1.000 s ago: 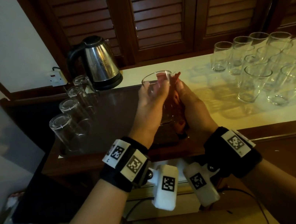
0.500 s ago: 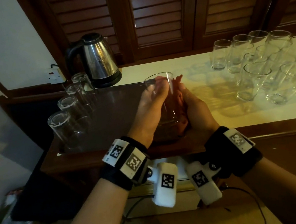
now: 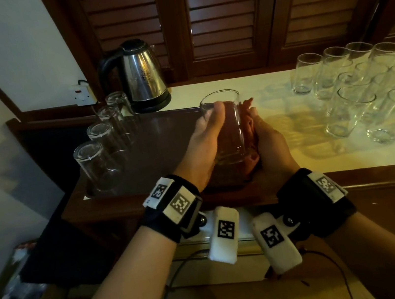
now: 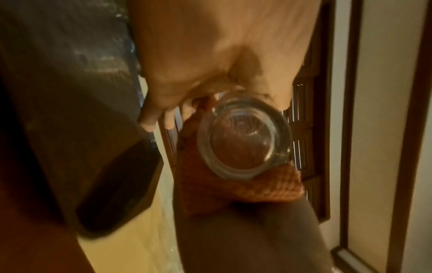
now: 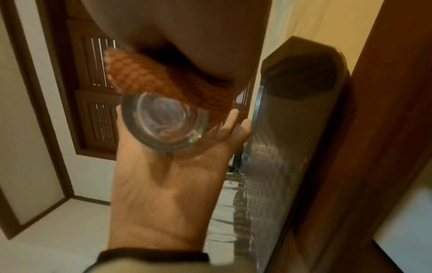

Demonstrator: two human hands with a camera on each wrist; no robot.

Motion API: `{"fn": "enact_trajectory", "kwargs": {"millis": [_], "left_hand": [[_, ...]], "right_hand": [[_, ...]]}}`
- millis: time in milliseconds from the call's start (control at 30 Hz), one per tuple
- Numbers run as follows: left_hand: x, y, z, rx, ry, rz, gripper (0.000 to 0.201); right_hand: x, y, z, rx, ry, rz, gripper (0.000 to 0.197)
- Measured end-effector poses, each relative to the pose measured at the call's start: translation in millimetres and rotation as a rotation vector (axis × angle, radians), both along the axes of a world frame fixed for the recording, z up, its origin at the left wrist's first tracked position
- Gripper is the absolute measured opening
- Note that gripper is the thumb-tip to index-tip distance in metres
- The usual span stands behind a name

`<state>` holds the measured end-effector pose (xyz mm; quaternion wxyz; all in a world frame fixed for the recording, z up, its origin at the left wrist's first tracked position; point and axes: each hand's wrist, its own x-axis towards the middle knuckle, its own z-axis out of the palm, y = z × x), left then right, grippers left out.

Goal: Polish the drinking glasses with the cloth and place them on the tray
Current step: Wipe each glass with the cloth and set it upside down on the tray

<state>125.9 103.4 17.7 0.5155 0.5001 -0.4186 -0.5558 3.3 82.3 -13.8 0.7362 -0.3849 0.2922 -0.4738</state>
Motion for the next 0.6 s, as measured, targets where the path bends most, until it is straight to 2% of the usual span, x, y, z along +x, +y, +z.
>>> {"fn": "enact_trajectory", "kwargs": {"millis": [33, 133, 200, 267, 367, 400, 500, 567, 600], "left_hand": [[1, 0, 3, -0.004, -0.019, 0.015, 0.103], [5, -4, 1, -0.032, -0.106, 0.108, 0.071], [0, -4, -1, -0.036, -0.188, 0.093, 0.072], [-5, -2, -3, -0.052, -0.221, 0.127, 0.079], [-7, 2, 0, -0.063, -0.214, 0.124, 0.088], [-6, 1, -1, -0.066, -0.195, 0.088, 0.085], [-3, 0, -1, -0.034, -0.064, 0.035, 0.054], [-1, -1, -2, 0.019, 0.081, 0.026, 0.052], [1, -2, -3, 0.031, 0.129, 0.010, 0.058]], "right_hand": [[1, 0, 0, -0.002, -0.002, -0.034, 0.059], [5, -1, 3, -0.172, 0.088, -0.118, 0.048], [10, -1, 3, -0.227, 0.133, -0.125, 0.046], [13, 1, 3, -0.201, 0.124, -0.075, 0.052], [9, 1, -1, -0.020, 0.013, 0.033, 0.063], [7, 1, -4, 0.038, -0.039, 0.071, 0.066], [2, 2, -10, 0.192, -0.133, 0.122, 0.071], [-3, 3, -7, 0.256, -0.133, 0.111, 0.073], [-6, 2, -6, 0.279, -0.130, 0.113, 0.070]]}}
